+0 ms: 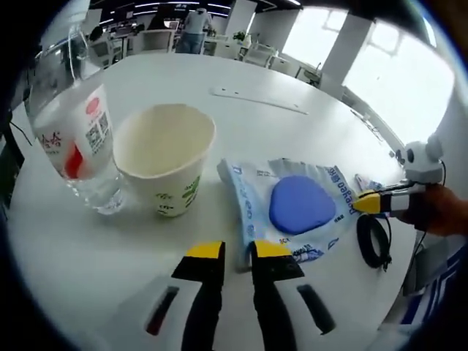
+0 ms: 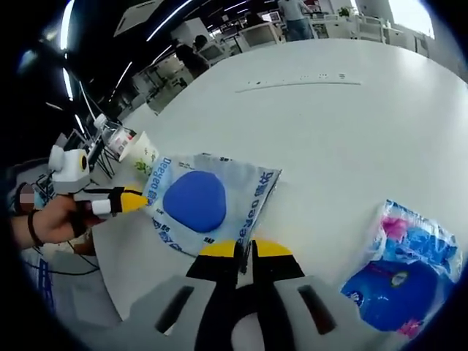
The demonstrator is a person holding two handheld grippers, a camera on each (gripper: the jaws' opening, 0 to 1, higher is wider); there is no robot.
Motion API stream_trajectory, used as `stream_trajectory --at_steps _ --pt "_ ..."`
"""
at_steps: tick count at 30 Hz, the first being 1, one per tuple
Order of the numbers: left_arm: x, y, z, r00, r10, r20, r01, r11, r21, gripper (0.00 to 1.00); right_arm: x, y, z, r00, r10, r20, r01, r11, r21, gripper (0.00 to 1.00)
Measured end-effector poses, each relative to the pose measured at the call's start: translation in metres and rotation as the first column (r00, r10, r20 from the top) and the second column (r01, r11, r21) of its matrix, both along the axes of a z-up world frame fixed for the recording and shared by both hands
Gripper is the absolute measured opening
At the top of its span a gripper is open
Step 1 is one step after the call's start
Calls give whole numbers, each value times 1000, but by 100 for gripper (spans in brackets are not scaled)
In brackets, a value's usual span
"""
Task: Arrange the tabletop items into an orderly group along one side of the table until the central work area is clear of visible clutter.
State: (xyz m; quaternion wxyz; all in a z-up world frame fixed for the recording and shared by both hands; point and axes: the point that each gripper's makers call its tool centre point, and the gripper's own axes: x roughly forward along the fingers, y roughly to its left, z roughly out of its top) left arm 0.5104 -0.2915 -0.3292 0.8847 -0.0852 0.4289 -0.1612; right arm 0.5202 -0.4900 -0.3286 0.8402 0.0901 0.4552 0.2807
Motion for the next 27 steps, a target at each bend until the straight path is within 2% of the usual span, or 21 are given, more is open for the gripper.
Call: stream_trajectory --at_steps 7,10,27 --pt "-2 -3 -2 1000 3 2 -3 1000 -6 4 -2 5 1 1000 4 -4 -3 1000 16 0" --pt "-1 -5 0 1000 7 6 -7 1000 -6 0 -3 9 2 1000 23 2 -23 1000 2 0" --pt "20 6 8 992 126 20 -124 990 -70 0 16 21 11 999 27 38 -27 1000 0 0"
